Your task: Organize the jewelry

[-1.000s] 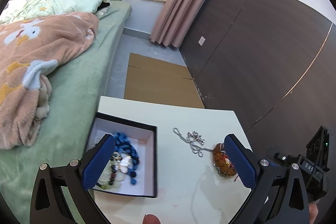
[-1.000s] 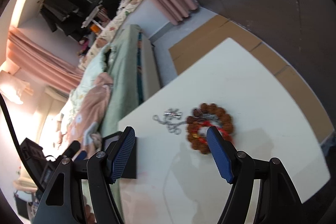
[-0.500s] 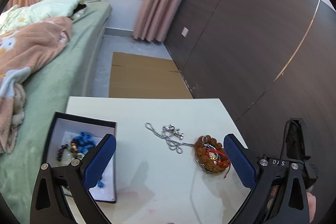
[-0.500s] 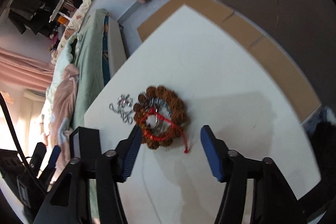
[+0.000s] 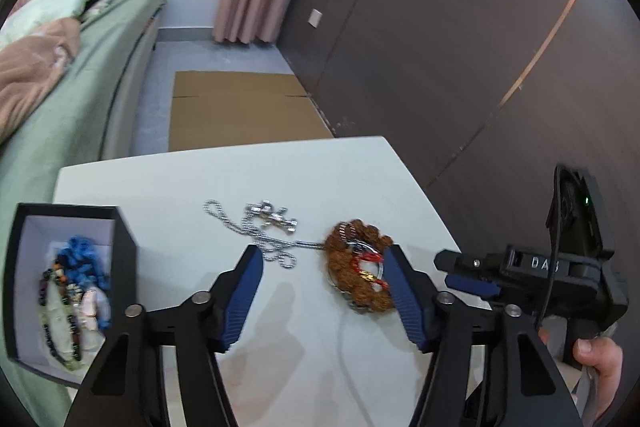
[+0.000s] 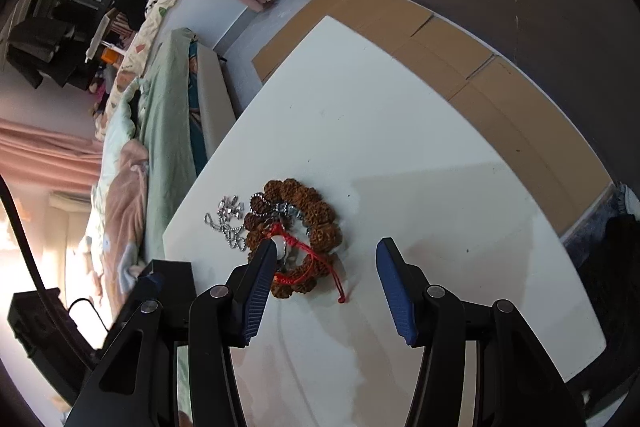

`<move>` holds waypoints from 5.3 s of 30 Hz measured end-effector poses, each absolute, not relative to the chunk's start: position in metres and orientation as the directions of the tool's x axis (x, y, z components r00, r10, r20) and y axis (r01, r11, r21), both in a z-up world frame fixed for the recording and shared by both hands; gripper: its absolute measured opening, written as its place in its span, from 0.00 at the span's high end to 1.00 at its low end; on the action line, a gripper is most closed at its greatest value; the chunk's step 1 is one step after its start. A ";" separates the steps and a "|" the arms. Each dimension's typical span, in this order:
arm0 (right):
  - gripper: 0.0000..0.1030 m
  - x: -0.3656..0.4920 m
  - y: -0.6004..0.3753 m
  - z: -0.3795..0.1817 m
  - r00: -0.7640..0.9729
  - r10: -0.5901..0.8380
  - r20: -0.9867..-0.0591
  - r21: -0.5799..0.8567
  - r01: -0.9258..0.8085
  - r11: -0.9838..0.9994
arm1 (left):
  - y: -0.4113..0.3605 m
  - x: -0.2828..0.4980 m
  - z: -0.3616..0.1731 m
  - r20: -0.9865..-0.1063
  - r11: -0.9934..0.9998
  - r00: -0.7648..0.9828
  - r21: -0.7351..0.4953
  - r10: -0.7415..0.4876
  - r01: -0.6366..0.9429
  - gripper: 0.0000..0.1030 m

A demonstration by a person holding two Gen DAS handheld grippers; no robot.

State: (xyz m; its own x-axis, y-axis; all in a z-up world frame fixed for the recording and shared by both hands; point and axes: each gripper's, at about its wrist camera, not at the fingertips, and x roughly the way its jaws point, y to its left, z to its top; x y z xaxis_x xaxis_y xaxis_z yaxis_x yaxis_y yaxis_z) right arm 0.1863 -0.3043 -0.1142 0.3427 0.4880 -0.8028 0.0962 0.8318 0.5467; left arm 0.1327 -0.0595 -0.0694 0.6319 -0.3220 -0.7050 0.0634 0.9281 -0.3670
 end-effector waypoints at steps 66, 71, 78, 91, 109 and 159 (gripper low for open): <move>0.48 0.196 -0.339 -0.103 0.347 0.499 -0.794 0.560 0.100 0.822 | -0.155 0.169 -0.122 -0.803 0.894 0.464 -0.176 -0.373 0.413 0.57; 0.48 0.197 -0.340 -0.102 0.350 0.497 -0.794 0.559 0.102 0.823 | -0.144 0.173 -0.122 -0.798 0.909 0.473 -0.212 -0.373 0.360 0.93; 0.48 0.197 -0.339 -0.104 0.343 0.497 -0.797 0.557 0.101 0.824 | -0.122 0.167 -0.101 -0.729 0.902 0.536 -0.292 -0.425 0.319 0.93; 0.52 0.197 -0.301 -0.101 0.331 0.504 -0.798 0.538 0.011 0.843 | -0.076 0.159 -0.079 -0.673 0.888 0.586 -0.401 -0.452 0.225 0.93; 0.82 0.214 -0.239 -0.135 0.242 0.484 -0.841 0.489 -0.041 0.871 | -0.037 0.139 -0.049 -0.612 0.881 0.654 -0.431 -0.443 0.194 0.93; 0.96 0.180 -0.254 -0.080 0.508 0.469 -0.722 0.503 -0.079 0.861 | 0.010 0.092 -0.028 -0.600 0.913 0.716 -0.387 -0.357 0.131 0.93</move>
